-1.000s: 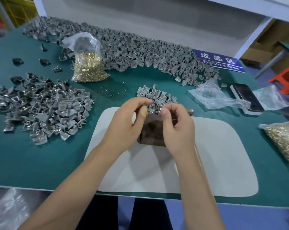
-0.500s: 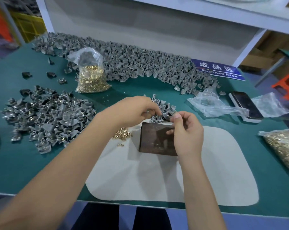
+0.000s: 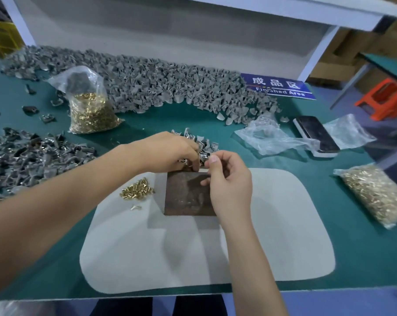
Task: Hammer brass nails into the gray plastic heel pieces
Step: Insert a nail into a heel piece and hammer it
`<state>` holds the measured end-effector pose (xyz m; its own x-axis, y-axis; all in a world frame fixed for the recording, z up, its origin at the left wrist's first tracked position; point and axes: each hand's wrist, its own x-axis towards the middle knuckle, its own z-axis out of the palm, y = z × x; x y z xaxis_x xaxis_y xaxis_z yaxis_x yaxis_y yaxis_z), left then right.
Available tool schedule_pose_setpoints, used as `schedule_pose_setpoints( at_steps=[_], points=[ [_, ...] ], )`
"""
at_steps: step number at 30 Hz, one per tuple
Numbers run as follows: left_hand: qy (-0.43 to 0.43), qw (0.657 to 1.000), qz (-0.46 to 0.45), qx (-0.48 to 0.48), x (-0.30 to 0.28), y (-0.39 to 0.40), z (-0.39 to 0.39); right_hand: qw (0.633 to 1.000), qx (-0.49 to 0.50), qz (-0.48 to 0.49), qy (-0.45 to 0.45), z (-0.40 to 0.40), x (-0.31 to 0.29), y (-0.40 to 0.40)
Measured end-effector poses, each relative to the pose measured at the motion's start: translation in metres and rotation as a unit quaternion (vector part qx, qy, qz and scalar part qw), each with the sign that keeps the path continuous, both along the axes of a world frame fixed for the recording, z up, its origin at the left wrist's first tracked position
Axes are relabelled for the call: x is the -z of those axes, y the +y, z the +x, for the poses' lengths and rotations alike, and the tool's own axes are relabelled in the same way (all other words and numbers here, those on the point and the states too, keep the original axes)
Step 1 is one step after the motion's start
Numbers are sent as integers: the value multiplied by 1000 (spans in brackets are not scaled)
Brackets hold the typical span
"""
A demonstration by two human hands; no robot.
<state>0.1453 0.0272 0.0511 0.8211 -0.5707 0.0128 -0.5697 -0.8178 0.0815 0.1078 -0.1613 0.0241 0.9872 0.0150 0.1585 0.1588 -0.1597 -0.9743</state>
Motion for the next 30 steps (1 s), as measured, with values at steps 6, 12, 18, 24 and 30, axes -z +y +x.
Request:
schedule_pose_setpoints(
  at_steps=[6,12,18,24,30],
  points=[
    [18,999,-27,-18,1,-1,-2,1000,-4,0,-10,1,4,-2],
    [-21,954,-254,-161,2,2,-28,998,-23,-43,-37,1,4,1],
    [-15,809,-534,-245,26,-7,-71,993,-73,-67,-56,-7,3,5],
    [-79,776,-573,-250,49,-21,-93,989,-103,-75,-69,-9,5,0],
    [-97,791,-553,-243,53,-26,-100,985,-116,-81,-98,-9,7,0]
  ],
)
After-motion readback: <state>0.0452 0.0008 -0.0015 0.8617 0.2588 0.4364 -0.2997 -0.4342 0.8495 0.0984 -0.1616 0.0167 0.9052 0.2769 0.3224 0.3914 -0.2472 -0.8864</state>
